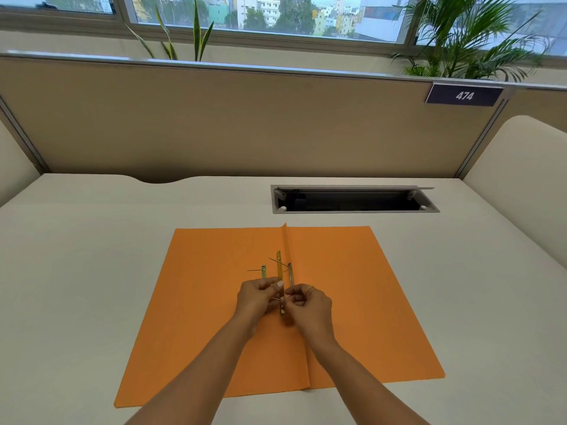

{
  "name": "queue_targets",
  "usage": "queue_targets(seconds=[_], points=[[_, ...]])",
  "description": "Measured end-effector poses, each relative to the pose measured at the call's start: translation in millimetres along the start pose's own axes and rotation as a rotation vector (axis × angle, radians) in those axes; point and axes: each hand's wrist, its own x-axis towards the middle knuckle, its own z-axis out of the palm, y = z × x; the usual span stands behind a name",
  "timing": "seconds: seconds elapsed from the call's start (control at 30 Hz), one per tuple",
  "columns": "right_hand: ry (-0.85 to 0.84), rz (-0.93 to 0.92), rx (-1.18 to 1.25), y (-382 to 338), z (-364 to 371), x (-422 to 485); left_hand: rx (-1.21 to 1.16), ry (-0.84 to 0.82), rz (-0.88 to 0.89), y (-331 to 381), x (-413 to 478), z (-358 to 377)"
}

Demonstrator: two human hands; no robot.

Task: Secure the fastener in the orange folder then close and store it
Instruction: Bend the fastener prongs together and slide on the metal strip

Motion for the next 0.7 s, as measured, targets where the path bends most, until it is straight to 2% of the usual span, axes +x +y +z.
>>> queue_targets(seconds=[0.1,0.23,0.37,0.7], points=[[0.024,0.024,-0.027,3,-4,2,0.085,0.065,0.114,-5,-5,-5],[0.041,0.034,-0.042,6,-7,2,0.448,0.149,0.401,-14,-12,-14],[0.06,0.036,-0.058,8,-10,2,0.714,0.079,0.629,-25,-21,-18],[0.1,0.025,-0.131,13,-13,4,0.853,0.04,0.691,-43,-21,-20]])
